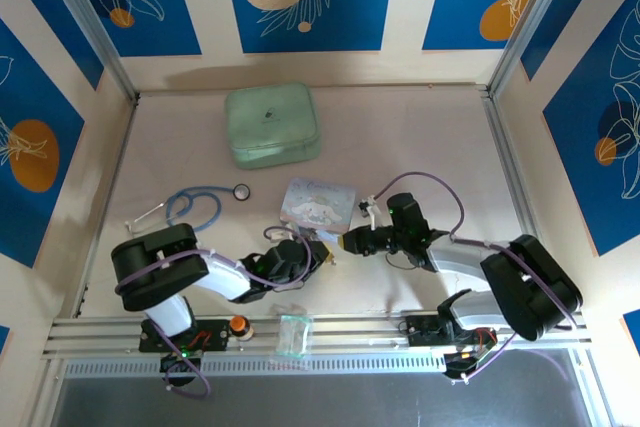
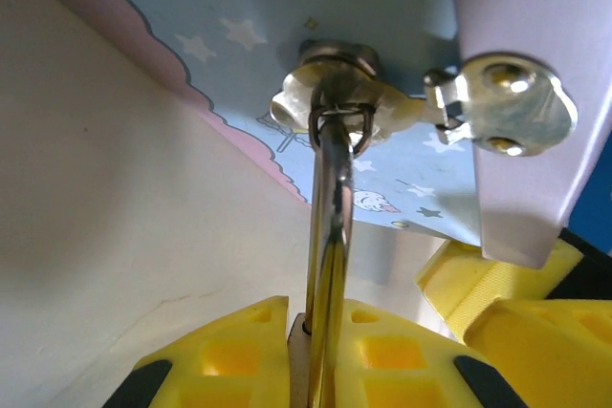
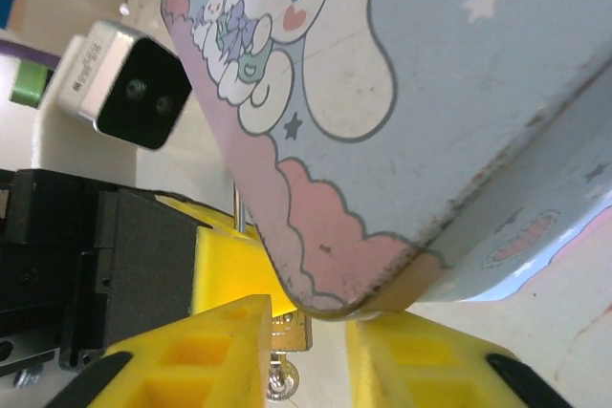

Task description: Unlock the padlock with the key

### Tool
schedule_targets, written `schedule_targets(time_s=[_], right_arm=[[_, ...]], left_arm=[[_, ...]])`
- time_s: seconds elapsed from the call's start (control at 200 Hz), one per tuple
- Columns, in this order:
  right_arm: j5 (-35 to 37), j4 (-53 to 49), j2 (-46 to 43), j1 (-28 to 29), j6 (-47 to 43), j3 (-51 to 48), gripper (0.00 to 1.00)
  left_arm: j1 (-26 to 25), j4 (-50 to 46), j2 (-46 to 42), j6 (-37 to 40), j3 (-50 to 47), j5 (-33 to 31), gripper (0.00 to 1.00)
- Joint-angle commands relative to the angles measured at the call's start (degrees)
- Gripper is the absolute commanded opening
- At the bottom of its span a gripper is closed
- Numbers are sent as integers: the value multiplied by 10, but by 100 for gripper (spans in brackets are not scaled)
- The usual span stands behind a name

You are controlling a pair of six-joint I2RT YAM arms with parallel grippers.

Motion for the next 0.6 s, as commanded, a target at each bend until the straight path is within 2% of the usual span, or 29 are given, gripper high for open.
schedule_targets(time_s=[0.0, 0.12, 0.305, 0.465, 0.595], right_arm=[[56, -45, -21, 22, -19, 4, 28], [107, -54, -49, 44, -17, 4, 28], [186, -97, -82, 62, -20, 11, 28], [194, -107, -102, 61, -21, 8, 28], [201, -115, -106, 61, -21, 10, 28]], left_arm=[[0, -117, -15, 43, 17, 10, 0], [4, -190, -28, 86, 30, 12, 2], [16, -356, -52, 162, 75, 15, 7], [22, -503, -58, 220, 117, -15, 13], [25, -543, -49, 251, 139, -22, 18]])
